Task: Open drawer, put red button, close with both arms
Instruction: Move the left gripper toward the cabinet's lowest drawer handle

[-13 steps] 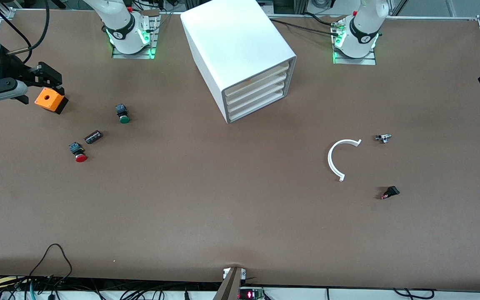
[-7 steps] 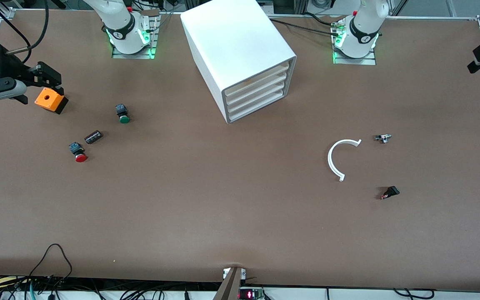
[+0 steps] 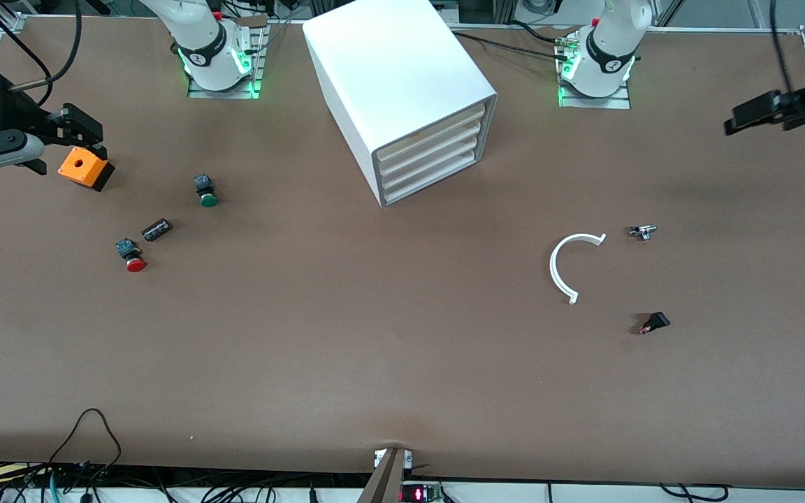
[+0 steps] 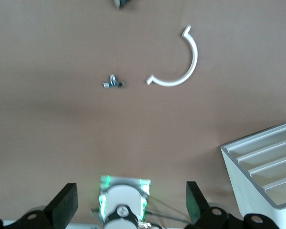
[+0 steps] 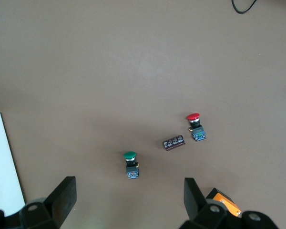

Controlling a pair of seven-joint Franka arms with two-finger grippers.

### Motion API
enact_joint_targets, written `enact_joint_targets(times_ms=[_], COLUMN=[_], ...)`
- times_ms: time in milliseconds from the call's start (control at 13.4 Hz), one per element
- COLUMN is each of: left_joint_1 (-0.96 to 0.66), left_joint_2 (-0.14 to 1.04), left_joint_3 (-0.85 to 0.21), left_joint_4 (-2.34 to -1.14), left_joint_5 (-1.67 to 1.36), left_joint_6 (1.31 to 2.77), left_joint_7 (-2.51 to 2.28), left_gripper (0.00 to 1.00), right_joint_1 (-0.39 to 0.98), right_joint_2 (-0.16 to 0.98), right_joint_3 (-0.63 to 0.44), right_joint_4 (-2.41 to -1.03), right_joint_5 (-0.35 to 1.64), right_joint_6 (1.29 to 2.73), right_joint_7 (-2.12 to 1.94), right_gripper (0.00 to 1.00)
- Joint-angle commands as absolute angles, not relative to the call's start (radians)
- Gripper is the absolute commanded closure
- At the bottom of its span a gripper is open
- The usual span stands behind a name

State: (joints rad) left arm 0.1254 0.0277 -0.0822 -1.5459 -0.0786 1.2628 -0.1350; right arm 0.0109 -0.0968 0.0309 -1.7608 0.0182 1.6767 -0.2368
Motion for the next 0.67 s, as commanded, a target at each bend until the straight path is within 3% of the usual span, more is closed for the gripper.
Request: enact_joint_targets(times_ms=[0, 522, 596], left_joint_1=[0.120, 0.031, 0.012], left_joint_2=[0.127, 0.348, 0.369], left_joint_3=[-0.145, -0.179, -0.179], left_joint_4=[-1.525, -1.503, -1.502], left_joint_5=[-0.089, -0.316, -0.331], left_joint_6=[1.213, 1.270, 1.275], left_joint_7=[-0.271, -0.350, -0.313], left_gripper=[0.01, 0.09, 0.15], right_joint_1=[0.005, 0.005, 0.005], right_joint_2=[-0.081, -0.074, -0.074], right_joint_3=[0.038, 0.038, 0.038], right_joint_4=[-1.733, -1.732, -1.732], right_joint_5=[0.026, 0.026, 0.026], right_joint_6=[1.666, 1.671, 1.671], right_joint_7=[-0.239, -0.239, -0.239], right_gripper=[0.00, 0.00, 0.00])
